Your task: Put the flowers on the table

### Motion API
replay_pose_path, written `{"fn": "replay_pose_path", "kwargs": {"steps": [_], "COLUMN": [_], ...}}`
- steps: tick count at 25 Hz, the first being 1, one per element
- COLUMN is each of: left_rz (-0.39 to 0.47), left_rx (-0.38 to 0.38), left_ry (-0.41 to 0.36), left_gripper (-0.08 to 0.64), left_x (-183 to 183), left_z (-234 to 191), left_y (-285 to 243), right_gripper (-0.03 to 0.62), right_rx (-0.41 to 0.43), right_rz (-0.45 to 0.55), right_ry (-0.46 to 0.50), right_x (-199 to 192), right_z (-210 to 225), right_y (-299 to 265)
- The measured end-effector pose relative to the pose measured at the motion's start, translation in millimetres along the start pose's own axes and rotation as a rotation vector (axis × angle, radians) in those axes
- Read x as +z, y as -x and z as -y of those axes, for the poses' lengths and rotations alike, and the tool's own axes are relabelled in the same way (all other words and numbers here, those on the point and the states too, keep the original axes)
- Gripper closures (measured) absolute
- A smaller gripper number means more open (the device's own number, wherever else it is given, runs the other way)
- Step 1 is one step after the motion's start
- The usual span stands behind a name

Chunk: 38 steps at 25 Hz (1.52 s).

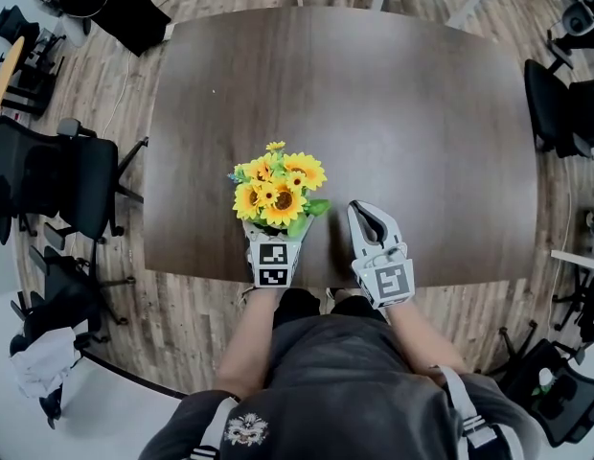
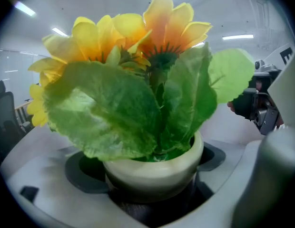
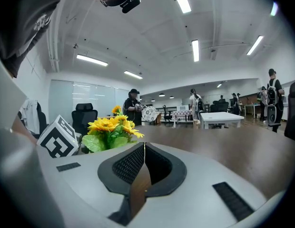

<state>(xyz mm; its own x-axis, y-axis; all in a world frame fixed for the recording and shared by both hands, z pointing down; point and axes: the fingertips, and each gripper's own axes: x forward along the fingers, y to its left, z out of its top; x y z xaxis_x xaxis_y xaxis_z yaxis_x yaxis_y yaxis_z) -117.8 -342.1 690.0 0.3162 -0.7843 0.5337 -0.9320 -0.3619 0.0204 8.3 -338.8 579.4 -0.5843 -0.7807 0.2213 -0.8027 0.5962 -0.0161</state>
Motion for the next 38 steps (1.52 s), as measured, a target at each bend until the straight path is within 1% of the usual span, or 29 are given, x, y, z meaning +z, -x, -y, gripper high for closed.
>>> {"fn": "replay_pose_path", "kwargs": {"steps": [5,11,18,21,24,27,29,30,33,35,37,38], "left_rz": [-0.016,-0.016,0.002,0.024,0.065,0.114,0.151,0.169,0.22,0.264,0.304,0.319], "left_rx": [-0.015,0.003,0.005,0.023,0.048,0.084,0.107,0.118,0.158,0.18,0.195,0.202], "left_ry": [0.002,0.006,0.021,0.021,-0.009,-0.018,0.001,0.016,0.05,0.065,0.064,0.058], "left_gripper": [0.026,0.025,0.026,0.026,0.071,0.13,0.176,0.18,0.235,0.306,0.368,0.417], "left_x": [-5,-8,-13,-10,-2,11,21,26,40,53,62,68], "left_z": [4,1,7,9,13,13,9,7,1,-3,-4,-5], "left_y": [0,11,33,48,66,88,101,107,123,134,142,146], "right_gripper": [0.566,0.566,0.566,0.566,0.566,0.566,0.566,0.566,0.566,0.566,0.566,0.566], "right_rx": [-0.019,0.006,-0.007,0.006,0.018,0.035,0.038,0.043,0.063,0.09,0.096,0.094], "right_rz": [-0.014,0.006,-0.002,0.008,0.018,0.031,0.039,0.046,0.061,0.084,0.099,0.102], "right_ry": [-0.003,0.002,-0.008,0.002,0.009,0.014,0.018,0.024,0.039,0.053,0.063,0.067], "right_x": [7,5,10,12,14,16,23,27,39,41,49,54], "right_z": [4,-2,-8,-12,-16,-22,-26,-28,-35,-40,-42,-42], "right_y": [-1,0,2,7,13,16,16,16,17,16,16,16]}}
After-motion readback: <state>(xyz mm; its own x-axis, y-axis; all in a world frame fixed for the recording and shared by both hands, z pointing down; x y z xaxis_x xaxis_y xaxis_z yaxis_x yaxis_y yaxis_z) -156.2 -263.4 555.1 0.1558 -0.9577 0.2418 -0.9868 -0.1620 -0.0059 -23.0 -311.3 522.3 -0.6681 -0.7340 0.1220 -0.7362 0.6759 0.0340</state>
